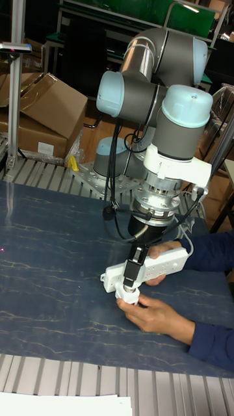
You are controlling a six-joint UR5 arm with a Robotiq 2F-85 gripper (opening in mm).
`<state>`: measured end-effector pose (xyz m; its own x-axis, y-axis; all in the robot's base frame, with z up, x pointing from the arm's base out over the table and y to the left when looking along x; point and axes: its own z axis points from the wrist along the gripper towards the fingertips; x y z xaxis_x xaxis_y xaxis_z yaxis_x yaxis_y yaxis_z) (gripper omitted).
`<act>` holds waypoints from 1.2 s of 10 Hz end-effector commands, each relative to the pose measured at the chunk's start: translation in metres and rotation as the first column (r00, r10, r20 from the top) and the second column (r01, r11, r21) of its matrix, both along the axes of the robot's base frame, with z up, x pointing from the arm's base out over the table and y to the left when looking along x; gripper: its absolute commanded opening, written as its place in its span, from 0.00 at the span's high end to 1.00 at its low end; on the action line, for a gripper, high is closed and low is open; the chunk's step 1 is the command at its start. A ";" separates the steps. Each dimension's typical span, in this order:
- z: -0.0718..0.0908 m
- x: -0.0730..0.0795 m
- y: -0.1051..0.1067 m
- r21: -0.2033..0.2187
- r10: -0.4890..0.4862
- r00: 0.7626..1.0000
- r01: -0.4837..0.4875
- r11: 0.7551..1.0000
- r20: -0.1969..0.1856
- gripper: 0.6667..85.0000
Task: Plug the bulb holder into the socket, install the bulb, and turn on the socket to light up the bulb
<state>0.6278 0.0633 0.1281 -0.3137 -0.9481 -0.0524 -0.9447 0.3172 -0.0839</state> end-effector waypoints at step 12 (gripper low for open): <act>-0.006 -0.016 0.002 0.012 -0.176 0.981 0.177 0.984 -0.079 1.00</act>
<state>0.6159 0.0646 0.1220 -0.4253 -0.9040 -0.0433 -0.9042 0.4264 -0.0229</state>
